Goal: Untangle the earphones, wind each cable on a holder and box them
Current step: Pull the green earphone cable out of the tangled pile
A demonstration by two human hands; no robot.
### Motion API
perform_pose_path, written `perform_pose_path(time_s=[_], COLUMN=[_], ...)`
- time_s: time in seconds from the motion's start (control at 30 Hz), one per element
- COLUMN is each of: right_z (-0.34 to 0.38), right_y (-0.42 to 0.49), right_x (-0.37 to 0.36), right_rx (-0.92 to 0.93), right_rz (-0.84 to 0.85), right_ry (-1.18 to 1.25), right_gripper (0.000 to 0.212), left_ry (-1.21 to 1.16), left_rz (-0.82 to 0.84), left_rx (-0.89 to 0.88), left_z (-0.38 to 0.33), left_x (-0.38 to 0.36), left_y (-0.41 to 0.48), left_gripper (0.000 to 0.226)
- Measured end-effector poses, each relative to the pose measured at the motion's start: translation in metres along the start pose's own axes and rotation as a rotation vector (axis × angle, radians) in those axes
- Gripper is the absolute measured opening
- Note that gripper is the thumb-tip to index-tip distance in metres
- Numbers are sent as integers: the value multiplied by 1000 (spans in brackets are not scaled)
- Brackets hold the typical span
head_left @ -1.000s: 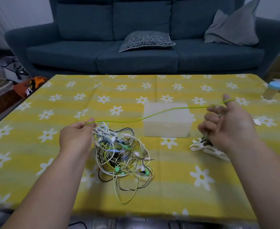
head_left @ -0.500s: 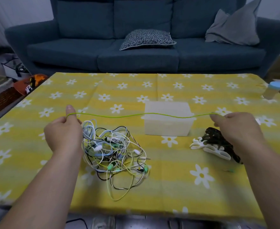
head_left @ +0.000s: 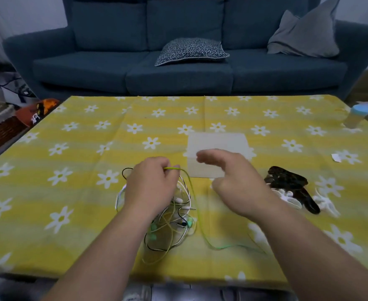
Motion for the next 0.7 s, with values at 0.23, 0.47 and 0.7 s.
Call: perform_pose_path(time_s=[0.23,0.47,0.7], right_z=[-7,-1,10], right_y=[14,13,11], right_x=[-25,-1,8], right_rx=[-140,-86,-40], right_rz=[101,-110,-135], right_ry=[173,486,1029], right_gripper=[21,28,32], left_ry=[-305,-147,-188], left_rz=[273,272,216], left_rx=[-44,4,37], left_z=[-1,24,25], left_x=[-6,11,20], left_y=[-4,0,3], left_gripper=[21,26,17])
Point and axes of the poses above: each hand's wrist, its own y-axis towards the middle knuckle, its own x-axis out of the back of the hand, z = x × y, the point moved 1 cm from there along y, towards the middle knuckle, and after that the axes turned 9 degrees about z, right-handed, at the moved point
